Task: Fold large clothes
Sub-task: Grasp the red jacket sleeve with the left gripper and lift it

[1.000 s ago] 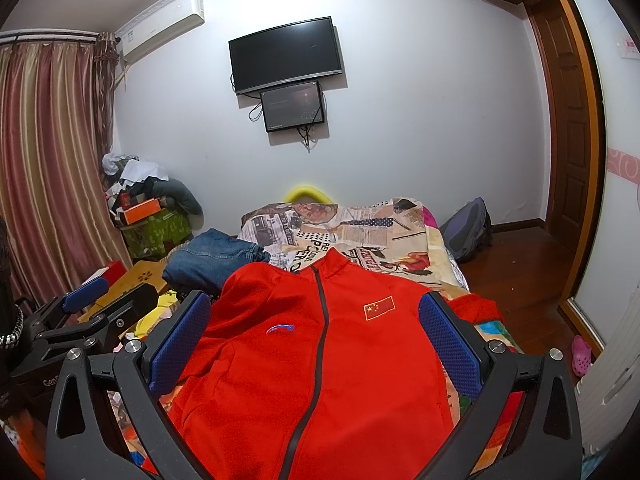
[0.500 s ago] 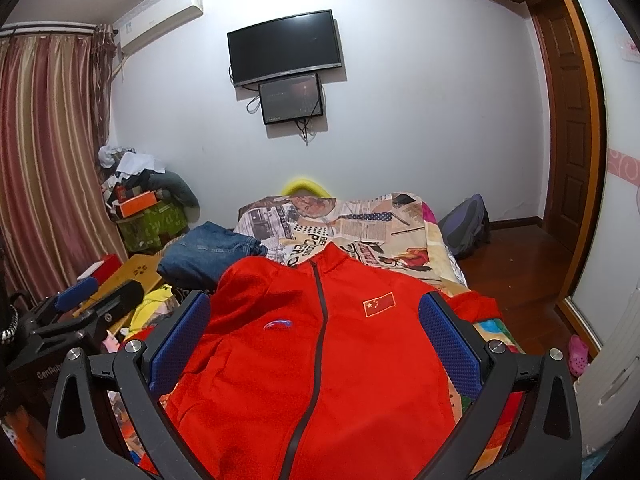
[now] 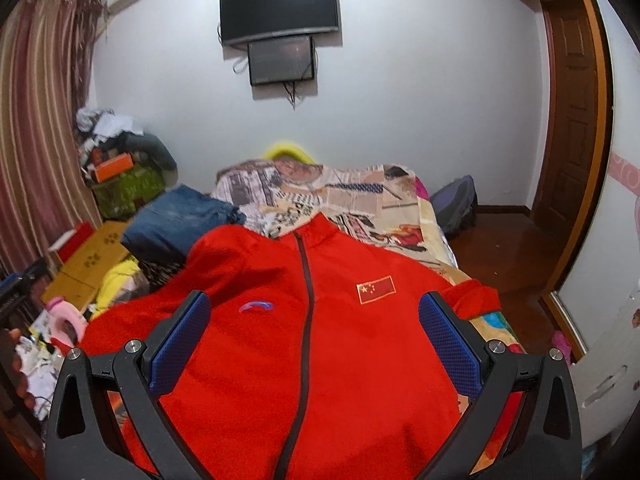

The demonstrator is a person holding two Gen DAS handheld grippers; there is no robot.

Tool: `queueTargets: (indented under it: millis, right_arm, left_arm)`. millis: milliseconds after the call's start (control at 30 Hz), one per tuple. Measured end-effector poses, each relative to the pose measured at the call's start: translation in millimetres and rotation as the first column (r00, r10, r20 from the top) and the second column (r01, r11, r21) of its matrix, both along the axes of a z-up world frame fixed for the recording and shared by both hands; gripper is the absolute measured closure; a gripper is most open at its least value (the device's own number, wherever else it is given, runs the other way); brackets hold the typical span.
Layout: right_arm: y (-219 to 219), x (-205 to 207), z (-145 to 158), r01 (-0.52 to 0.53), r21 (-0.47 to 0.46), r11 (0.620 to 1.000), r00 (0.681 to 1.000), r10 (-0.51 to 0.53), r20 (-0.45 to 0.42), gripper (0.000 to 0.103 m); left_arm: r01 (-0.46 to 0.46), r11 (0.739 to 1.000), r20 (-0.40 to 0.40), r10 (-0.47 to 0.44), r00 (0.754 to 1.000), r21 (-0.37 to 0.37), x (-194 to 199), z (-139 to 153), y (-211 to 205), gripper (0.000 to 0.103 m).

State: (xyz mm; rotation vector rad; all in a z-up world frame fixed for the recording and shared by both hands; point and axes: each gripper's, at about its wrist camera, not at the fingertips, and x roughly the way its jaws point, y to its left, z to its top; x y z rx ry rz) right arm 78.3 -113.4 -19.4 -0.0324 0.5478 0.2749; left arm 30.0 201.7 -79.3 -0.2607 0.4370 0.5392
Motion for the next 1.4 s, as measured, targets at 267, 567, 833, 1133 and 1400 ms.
queueTargets:
  millis: [267, 567, 833, 1133, 1400]
  right_arm:
    - [20, 28, -18, 0.029, -0.094, 0.995, 0.997, -0.036, -0.07, 0.0]
    - [29, 53, -33, 0.013, -0.083, 0.996, 0.988, -0.026, -0.153, 0.0]
    - [40, 65, -46, -0.016, -0.108, 0.994, 0.979, -0.006, -0.205, 0.0]
    - [40, 66, -53, -0.047, -0.105, 0.993, 0.97, 0.021, -0.24, 0.0]
    - [32, 66, -51, -0.044, -0.086, 0.995, 0.971, 0.022, -0.236, 0.0]
  left_arm:
    - [-0.266, 0.931, -0.175, 0.227, 0.958, -0.251, -19, -90, 122, 0.0]
    - [-0.387, 0.718, -0.275, 0.275, 0.921, -0.579, -45, -197, 199, 0.021]
    - [-0.399, 0.606, -0.28, 0.285, 0.917, -0.688, -40, -247, 226, 0.042]
    - [-0.475, 0.749, -0.386, 0.313, 0.868, -0.461, -5, -232, 234, 0.097]
    - [-0.317, 0.896, -0.231, 0.252, 0.94, -0.311, 30, -149, 194, 0.1]
